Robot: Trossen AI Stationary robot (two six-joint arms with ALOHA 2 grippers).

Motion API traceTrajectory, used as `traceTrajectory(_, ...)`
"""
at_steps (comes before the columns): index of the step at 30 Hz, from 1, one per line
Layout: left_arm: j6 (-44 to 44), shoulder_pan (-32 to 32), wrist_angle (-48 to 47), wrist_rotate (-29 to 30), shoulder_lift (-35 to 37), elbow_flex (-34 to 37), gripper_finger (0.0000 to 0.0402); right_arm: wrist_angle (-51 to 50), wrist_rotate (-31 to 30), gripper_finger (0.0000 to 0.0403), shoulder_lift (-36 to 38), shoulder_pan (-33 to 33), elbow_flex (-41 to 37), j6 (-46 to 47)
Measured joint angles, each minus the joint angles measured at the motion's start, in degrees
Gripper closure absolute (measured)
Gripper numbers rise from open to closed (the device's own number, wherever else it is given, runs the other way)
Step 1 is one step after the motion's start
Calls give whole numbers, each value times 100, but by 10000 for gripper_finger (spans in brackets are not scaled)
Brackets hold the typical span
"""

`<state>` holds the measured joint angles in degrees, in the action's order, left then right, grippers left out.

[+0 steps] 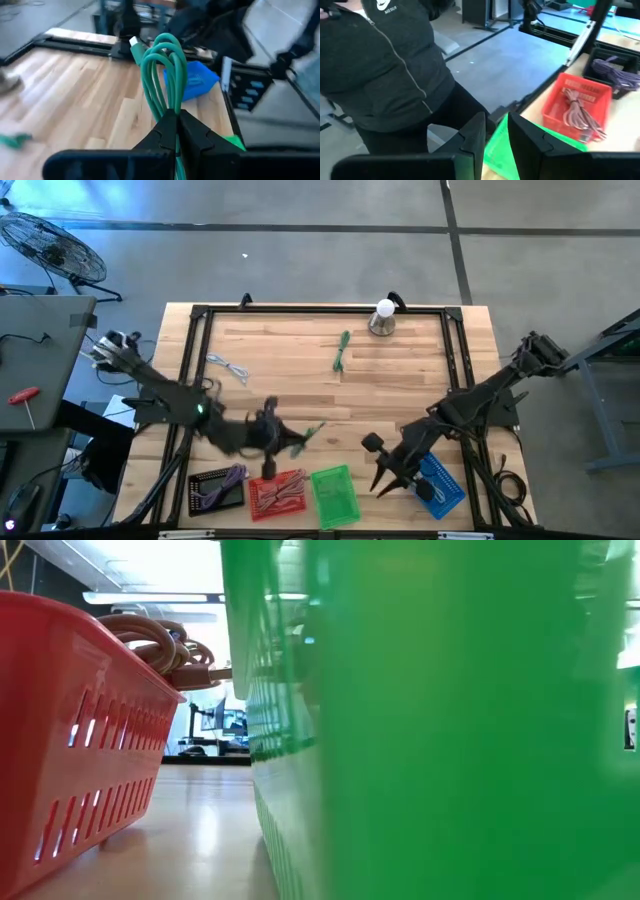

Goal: Pick & Place USB Port
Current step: Put the green USB charger into the green bin

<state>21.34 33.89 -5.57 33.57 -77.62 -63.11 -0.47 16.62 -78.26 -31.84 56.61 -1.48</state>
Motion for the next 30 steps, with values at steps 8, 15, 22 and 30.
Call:
traceTrajectory(8,601,526,2655,624,-1949,-179,401,41,5,329,9,-445,5,9)
traceTrajectory(15,1078,749,2572,923,-3161,-1182,401,79,3,329,13,-614,6,11)
traceTrajectory(22,1952,1019,889,1649,-3916,-2644,401,-66,-173,329,13,-620,7,10)
traceTrajectory(30,3336,942,-880,1867,-4583,-3534,401,-98,-305,329,13,-764,7,16)
